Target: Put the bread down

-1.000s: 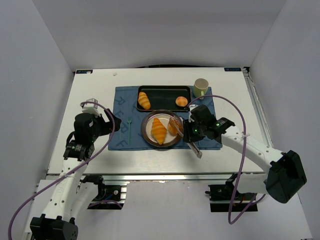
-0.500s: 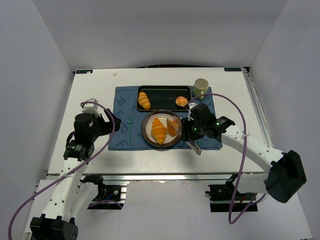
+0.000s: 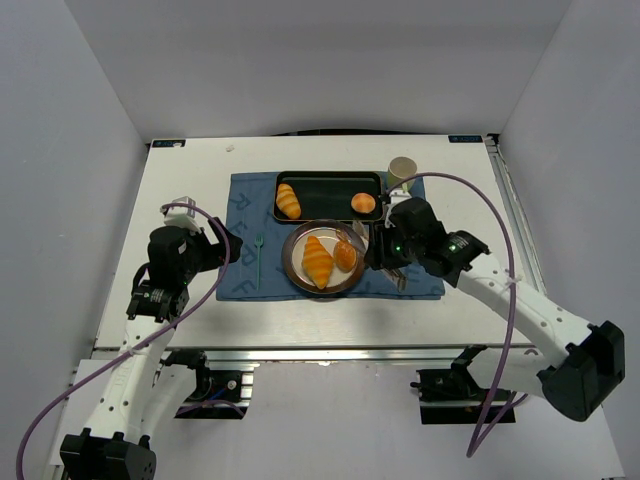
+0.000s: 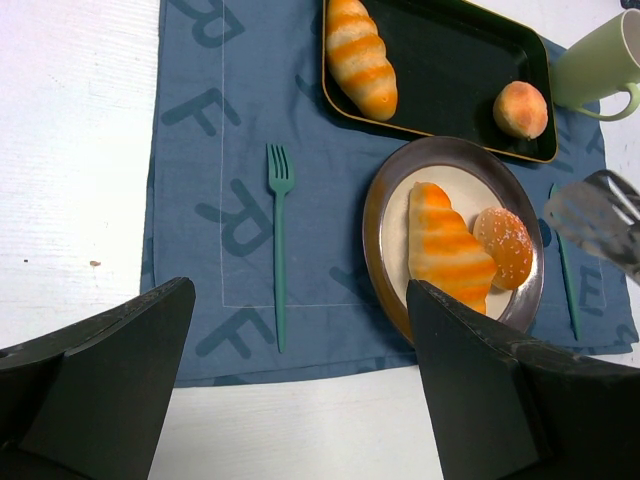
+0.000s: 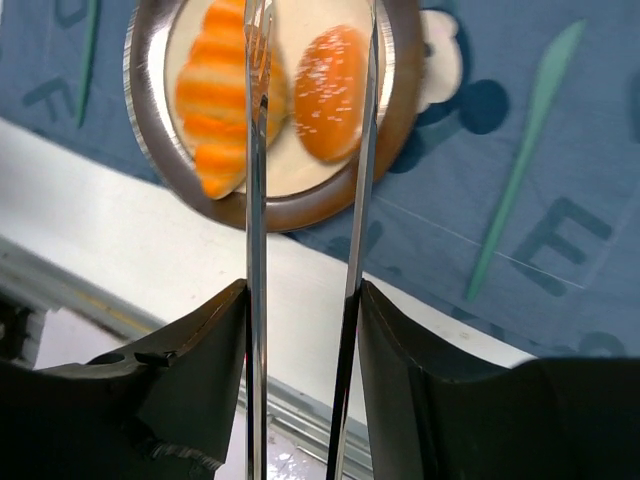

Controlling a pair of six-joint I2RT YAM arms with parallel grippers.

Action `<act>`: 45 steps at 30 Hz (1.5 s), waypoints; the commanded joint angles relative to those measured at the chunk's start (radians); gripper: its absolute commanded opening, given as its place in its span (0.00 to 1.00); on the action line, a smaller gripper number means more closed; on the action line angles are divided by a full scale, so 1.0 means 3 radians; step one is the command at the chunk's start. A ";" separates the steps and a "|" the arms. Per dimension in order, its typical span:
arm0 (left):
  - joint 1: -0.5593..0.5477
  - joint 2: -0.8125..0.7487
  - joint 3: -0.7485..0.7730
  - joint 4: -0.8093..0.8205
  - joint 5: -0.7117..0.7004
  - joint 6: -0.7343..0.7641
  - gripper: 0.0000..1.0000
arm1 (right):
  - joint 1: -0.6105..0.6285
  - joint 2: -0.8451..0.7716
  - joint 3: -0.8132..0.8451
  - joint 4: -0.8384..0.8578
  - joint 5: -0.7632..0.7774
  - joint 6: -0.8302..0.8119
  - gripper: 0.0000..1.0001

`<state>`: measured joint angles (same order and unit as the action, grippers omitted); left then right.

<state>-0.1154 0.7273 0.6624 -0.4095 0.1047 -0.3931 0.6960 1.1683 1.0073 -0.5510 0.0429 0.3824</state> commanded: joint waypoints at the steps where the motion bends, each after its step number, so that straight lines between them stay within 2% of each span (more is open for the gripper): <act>1: -0.0014 -0.0062 -0.0015 0.0061 0.0004 -0.0009 0.98 | 0.0012 -0.0156 0.0130 -0.0065 0.0419 0.0106 0.52; 5: -0.0009 -0.0067 -0.0020 0.0056 0.0009 -0.0009 0.98 | -0.0177 -0.0426 -0.0003 -0.0116 0.0818 0.0111 0.52; 8: -0.0014 -0.0062 -0.0020 0.0061 0.0014 -0.0004 0.98 | -0.0708 -0.0641 -0.0207 -0.0040 0.0675 -0.0016 0.51; 11: -0.0014 -0.0062 -0.0020 0.0061 0.0034 -0.0009 0.98 | -0.1458 -0.0749 -0.0361 0.0052 0.0497 -0.0333 0.51; 14: -0.0014 -0.0052 -0.0025 0.0066 0.0039 -0.0004 0.98 | -0.1884 -0.0673 -0.0458 0.0195 0.0323 -0.0472 0.51; 17: -0.0014 -0.0042 -0.0025 0.0066 0.0045 -0.0004 0.98 | -0.2461 -0.0459 -0.0566 0.0420 -0.0095 -0.0518 0.52; 24: -0.0014 -0.0047 -0.0020 0.0066 0.0045 -0.0004 0.98 | -0.2668 0.0323 -0.0591 0.0987 -0.0235 -0.0574 0.53; 29: -0.0014 -0.0036 -0.0030 0.0071 0.0055 -0.0009 0.98 | -0.2708 0.0875 -0.0347 0.1162 -0.0159 -0.0646 0.54; 38: -0.0014 -0.0016 -0.0025 0.0071 0.0055 -0.0004 0.98 | -0.2801 0.1525 -0.0233 0.1346 -0.0158 -0.0789 0.55; 45: -0.0014 0.0005 -0.0025 0.0066 0.0060 -0.0009 0.98 | -0.2816 0.1771 -0.0228 0.1377 -0.0184 -0.0758 0.64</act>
<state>-0.1154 0.7280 0.6617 -0.4080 0.1131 -0.3935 -0.1440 1.6779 0.9169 -0.1654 -0.0040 0.1642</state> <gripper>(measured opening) 0.981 0.626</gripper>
